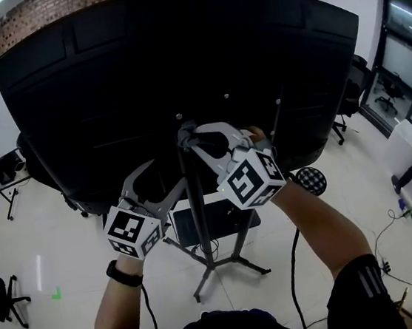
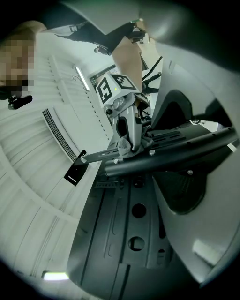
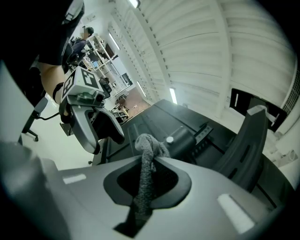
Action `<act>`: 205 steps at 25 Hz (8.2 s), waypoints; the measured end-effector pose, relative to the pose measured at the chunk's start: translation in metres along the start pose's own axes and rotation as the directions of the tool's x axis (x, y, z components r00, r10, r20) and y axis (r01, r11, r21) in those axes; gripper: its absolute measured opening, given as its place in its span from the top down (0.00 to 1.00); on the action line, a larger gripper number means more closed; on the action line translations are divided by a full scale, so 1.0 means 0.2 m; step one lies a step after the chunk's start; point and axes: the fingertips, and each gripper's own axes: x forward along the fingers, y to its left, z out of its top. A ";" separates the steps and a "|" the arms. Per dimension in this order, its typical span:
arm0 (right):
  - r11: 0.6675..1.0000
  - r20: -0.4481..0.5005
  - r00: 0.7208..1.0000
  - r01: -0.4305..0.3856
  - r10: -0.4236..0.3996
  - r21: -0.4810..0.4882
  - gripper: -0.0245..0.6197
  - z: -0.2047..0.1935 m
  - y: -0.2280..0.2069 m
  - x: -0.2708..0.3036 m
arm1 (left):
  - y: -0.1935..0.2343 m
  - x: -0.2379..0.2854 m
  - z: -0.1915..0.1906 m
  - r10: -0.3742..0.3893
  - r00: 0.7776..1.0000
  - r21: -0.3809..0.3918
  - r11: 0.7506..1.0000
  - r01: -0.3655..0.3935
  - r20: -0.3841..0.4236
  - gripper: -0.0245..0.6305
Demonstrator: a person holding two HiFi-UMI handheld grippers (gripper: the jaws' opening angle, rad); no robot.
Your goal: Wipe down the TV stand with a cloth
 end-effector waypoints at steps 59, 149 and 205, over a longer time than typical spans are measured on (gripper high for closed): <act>0.918 -0.201 0.912 -0.383 0.359 -0.099 0.93 -1.08 1.80 0.20 | -0.37 -0.20 -1.79 -0.131 0.931 -0.285 0.958 0.030 -0.342 0.44; 0.998 0.018 1.000 -0.016 0.015 0.056 0.92 -0.17 -0.49 -0.75 | -0.78 0.51 0.27 -0.255 0.965 0.144 0.959 0.244 0.061 0.44; 0.966 0.168 0.984 0.096 -0.056 -0.238 0.93 -0.44 -0.53 -0.73 | -0.80 0.84 0.00 -0.038 0.996 0.013 0.999 0.039 -0.075 0.44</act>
